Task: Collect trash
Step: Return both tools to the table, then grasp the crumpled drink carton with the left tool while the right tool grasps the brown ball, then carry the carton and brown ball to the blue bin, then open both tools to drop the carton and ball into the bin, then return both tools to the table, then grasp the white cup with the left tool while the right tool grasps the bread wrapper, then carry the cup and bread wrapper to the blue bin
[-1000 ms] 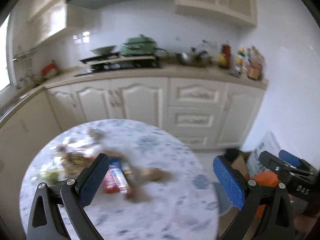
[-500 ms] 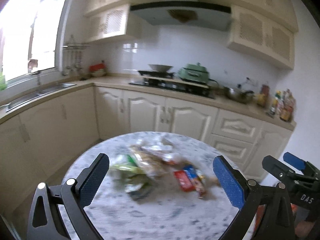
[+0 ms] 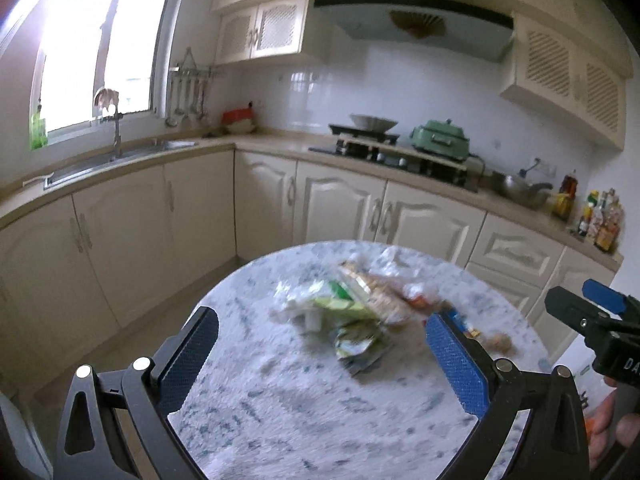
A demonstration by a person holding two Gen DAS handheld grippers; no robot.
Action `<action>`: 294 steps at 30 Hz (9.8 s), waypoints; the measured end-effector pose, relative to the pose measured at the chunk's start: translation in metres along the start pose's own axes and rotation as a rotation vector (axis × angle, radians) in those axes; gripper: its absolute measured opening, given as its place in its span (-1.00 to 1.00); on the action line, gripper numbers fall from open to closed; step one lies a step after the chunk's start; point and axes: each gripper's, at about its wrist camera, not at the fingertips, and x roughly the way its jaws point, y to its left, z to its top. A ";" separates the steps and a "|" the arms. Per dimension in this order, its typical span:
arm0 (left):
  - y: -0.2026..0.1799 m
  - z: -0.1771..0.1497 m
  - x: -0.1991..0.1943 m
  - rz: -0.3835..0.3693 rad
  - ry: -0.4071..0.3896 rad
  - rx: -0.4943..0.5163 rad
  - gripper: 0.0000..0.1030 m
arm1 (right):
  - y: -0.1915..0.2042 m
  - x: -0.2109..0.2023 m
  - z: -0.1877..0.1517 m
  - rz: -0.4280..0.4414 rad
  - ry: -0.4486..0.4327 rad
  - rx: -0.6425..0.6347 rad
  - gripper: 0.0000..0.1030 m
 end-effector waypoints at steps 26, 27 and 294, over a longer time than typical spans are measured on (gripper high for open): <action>-0.048 0.045 0.260 -0.037 0.397 0.092 0.82 | -0.067 0.130 -0.054 -0.013 0.315 0.105 0.50; -0.050 0.045 0.266 -0.046 0.406 0.092 0.62 | -0.069 0.130 -0.051 -0.012 0.311 0.110 0.47; -0.174 0.056 0.133 -0.470 0.034 0.294 -0.70 | -0.183 -0.073 -0.029 -0.062 -0.046 0.248 -0.48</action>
